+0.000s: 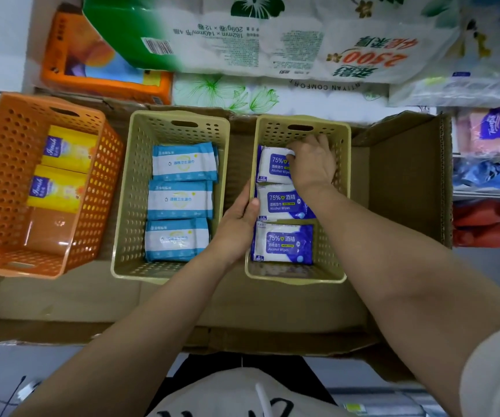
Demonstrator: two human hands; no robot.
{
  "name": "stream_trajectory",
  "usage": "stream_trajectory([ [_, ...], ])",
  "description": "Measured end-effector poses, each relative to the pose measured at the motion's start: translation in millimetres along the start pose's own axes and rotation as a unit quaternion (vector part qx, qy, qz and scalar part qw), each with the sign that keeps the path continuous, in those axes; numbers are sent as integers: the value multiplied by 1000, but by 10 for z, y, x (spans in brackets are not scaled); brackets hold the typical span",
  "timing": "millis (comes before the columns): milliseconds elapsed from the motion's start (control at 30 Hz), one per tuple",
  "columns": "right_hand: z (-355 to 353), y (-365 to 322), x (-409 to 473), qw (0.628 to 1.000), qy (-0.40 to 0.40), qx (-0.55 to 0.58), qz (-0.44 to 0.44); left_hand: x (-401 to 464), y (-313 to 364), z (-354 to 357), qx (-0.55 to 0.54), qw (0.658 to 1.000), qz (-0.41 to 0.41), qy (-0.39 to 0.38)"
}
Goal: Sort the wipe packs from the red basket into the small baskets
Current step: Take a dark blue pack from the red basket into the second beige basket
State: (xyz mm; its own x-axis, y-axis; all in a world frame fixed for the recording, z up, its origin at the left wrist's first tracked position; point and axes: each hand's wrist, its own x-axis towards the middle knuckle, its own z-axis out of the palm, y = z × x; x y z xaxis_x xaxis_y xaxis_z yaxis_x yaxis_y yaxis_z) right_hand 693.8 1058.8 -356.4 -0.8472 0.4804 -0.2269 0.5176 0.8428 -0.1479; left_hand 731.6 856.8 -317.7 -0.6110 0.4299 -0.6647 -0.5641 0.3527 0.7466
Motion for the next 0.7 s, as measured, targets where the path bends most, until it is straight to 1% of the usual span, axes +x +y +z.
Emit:
stream_trajectory([
  [67, -2, -16, 2, 1000, 3, -20, 3, -4, -9, 0, 3, 1000, 11, -8],
  [133, -12, -25, -24, 1000, 3, -17, 7, -25, -11, 9, 8, 1000, 18, -8],
  [267, -138, -5, -132, 1000, -16, 26, 8, -59, 33, 56, 14, 1000, 18, 21],
  [367, -317, 59, -276, 999, -24, 30, -18, -184, 114, 112, 20, 998, 16, 50],
  [467, -566, 116, -476, 997, -41, 24, -58, -421, 196, 113, 71, 991, 20, 109],
  [567, -908, 125, -766, 994, -51, 14, -94, -823, 227, -23, 137, 973, 55, 177],
  [633, -1175, 59, -987, 991, -36, 14, -127, -1179, 250, -205, 175, 957, 80, 216],
  [700, -1438, -64, -1226, 985, -6, 17, -171, -1577, 264, -455, 226, 932, 114, 260],
])
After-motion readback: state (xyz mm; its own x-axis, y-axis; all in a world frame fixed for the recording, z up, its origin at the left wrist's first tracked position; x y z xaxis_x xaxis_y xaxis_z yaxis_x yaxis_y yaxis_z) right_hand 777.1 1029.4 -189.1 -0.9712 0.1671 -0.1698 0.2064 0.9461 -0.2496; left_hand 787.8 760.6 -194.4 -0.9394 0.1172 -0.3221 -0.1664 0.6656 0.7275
